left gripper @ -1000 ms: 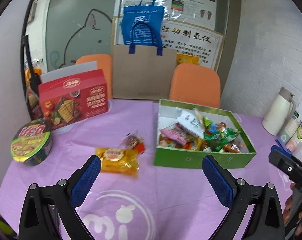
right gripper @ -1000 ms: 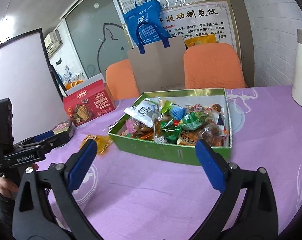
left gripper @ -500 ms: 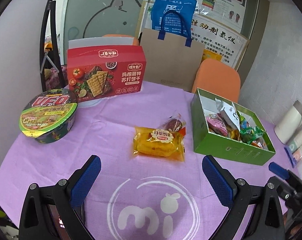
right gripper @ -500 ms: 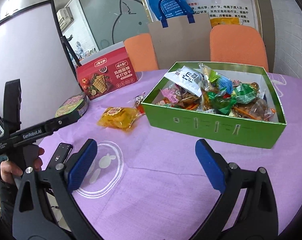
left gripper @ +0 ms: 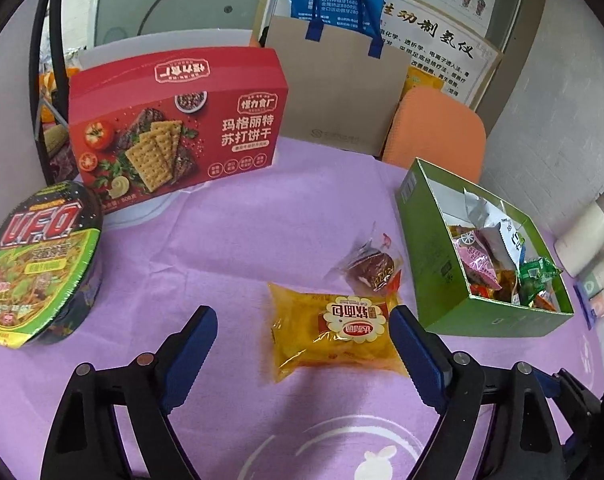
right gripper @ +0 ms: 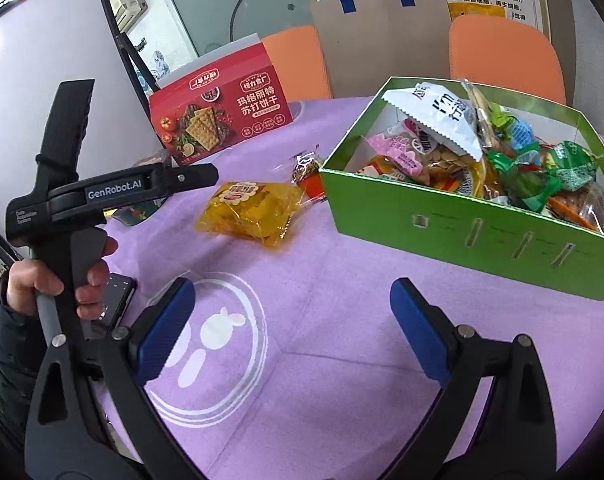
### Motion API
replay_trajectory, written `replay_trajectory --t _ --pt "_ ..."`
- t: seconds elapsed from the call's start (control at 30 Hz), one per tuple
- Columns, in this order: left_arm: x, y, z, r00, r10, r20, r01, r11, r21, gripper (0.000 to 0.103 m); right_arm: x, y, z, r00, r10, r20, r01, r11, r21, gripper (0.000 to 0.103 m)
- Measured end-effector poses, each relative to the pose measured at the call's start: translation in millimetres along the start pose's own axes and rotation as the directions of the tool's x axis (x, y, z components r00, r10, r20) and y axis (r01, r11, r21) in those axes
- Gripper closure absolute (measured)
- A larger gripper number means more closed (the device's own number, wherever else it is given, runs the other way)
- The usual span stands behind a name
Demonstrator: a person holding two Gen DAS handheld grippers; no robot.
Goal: Organize snacks
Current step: 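Move both tools toward the yellow bag with the red logo, then grasp the yellow bag with both tools and lift it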
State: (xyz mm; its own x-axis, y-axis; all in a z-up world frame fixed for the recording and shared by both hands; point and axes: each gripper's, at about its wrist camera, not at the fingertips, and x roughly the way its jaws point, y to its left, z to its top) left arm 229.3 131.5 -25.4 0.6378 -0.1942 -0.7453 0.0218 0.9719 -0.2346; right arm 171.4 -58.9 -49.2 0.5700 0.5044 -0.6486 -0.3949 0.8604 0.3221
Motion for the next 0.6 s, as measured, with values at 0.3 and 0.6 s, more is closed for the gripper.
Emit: replay_trajectory --t 0.3,0.6 --pt "24 15 1 0.992 -0.100 -0.073 0.098 0.995 -0.033 0.024 52 12 20 0.996 0.073 -0.051 -0.074 0.997 -0.003 0.017" --pt "47 27 2 0.967 -0.222 -0.129 0.211 0.973 -0.094 0.036 91 10 31 0.991 0.098 -0.091 -0.098 0.995 0.014 0.030"
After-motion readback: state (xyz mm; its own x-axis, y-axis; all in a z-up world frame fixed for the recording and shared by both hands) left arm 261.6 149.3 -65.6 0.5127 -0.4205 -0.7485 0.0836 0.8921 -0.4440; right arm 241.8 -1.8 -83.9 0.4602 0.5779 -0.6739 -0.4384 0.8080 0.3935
